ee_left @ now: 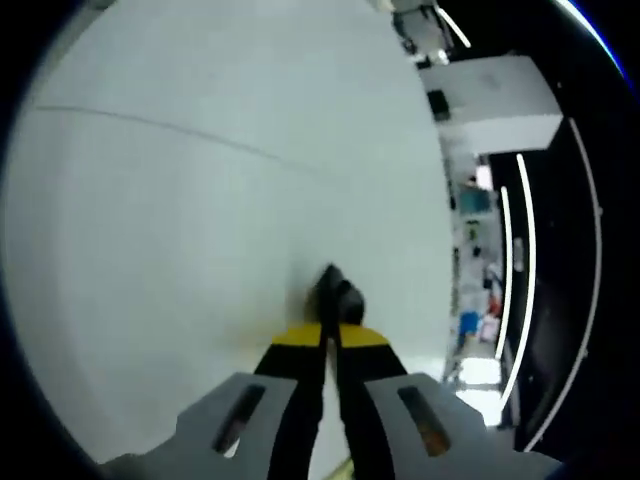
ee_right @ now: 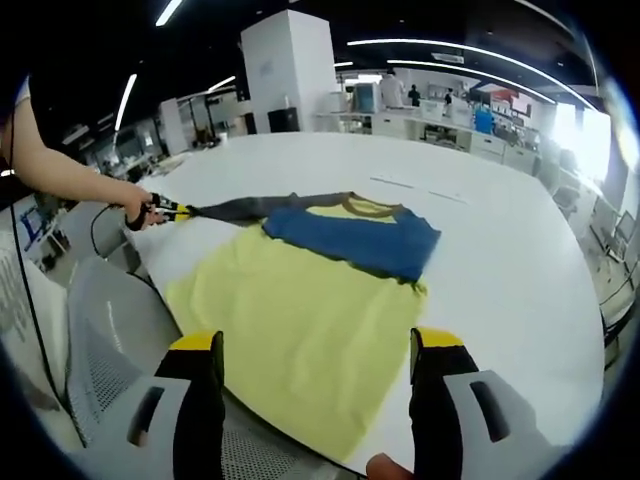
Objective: Fold the garment on the visible template until the final outline fits inside the template.
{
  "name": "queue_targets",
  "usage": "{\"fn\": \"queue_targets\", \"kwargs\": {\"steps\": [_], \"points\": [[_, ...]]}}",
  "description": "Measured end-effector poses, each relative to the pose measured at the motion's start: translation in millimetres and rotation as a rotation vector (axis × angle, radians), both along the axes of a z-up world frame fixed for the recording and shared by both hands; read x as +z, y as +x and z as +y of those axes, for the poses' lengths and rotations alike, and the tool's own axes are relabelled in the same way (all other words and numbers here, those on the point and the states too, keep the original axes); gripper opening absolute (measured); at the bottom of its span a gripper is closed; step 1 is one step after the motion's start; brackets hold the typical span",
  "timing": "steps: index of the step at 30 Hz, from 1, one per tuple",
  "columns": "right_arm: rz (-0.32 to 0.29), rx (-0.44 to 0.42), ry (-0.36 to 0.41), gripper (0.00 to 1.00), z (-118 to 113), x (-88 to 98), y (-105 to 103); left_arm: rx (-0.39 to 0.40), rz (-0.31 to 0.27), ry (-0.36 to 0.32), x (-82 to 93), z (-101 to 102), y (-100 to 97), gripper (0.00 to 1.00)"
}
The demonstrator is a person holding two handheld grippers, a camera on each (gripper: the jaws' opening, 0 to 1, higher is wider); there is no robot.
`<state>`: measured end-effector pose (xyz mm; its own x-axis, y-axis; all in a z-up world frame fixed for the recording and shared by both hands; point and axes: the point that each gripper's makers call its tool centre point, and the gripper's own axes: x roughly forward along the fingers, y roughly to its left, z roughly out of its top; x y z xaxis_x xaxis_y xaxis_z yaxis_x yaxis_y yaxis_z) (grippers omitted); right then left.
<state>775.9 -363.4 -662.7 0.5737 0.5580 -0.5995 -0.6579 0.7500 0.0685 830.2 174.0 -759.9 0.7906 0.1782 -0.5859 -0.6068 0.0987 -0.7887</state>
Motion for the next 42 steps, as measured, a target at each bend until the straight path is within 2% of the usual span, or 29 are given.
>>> {"fn": "queue_targets", "kwargs": {"steps": [3,6,10,12,13,14,17,19,23,25,29,42], "points": [[-0.002,0.010,0.002,0.76,3.5,-0.5,0.6,-0.055,-0.010,0.082,13.4,2.9,4.5,0.00],[-0.006,0.013,0.006,0.76,4.7,-0.2,1.2,-0.070,-0.038,0.123,25.4,10.0,11.7,0.00],[-0.017,0.011,0.017,0.76,5.1,3.1,2.0,-0.174,-0.045,0.287,45.6,15.0,19.7,0.00],[-0.020,0.008,0.018,0.76,3.6,3.3,2.0,-0.241,-0.043,0.422,56.3,17.9,25.3,0.00],[-0.020,0.006,0.018,0.76,3.0,3.2,1.9,-0.270,-0.044,0.457,59.4,17.6,27.4,0.00],[-0.020,0.005,0.018,0.76,2.4,3.3,1.8,-0.293,-0.073,0.500,69.4,13.4,32.7,0.00],[-0.021,0.002,0.020,0.76,1.3,3.7,1.6,-0.355,-0.094,0.582,81.4,8.3,40.3,0.00],[-0.023,0.000,0.022,0.76,0.8,4.2,1.7,-0.375,-0.111,0.624,86.9,10.3,45.5,0.00],[-0.028,-0.004,0.029,0.76,1.4,5.5,2.8,-0.427,-0.151,0.698,102.5,0.1,53.4,0.00],[-0.031,-0.004,0.031,0.76,2.1,6.1,3.4,-0.495,-0.178,0.780,122.3,-25.0,54.9,0.00],[-0.031,-0.003,0.036,0.76,3.7,6.3,3.7,-0.572,-0.216,0.858,143.4,-46.8,61.9,0.00],[-0.040,-0.010,0.041,0.76,0.0,9.0,3.6,-0.622,-0.329,0.907,187.5,-71.5,81.4,0.00]]}}
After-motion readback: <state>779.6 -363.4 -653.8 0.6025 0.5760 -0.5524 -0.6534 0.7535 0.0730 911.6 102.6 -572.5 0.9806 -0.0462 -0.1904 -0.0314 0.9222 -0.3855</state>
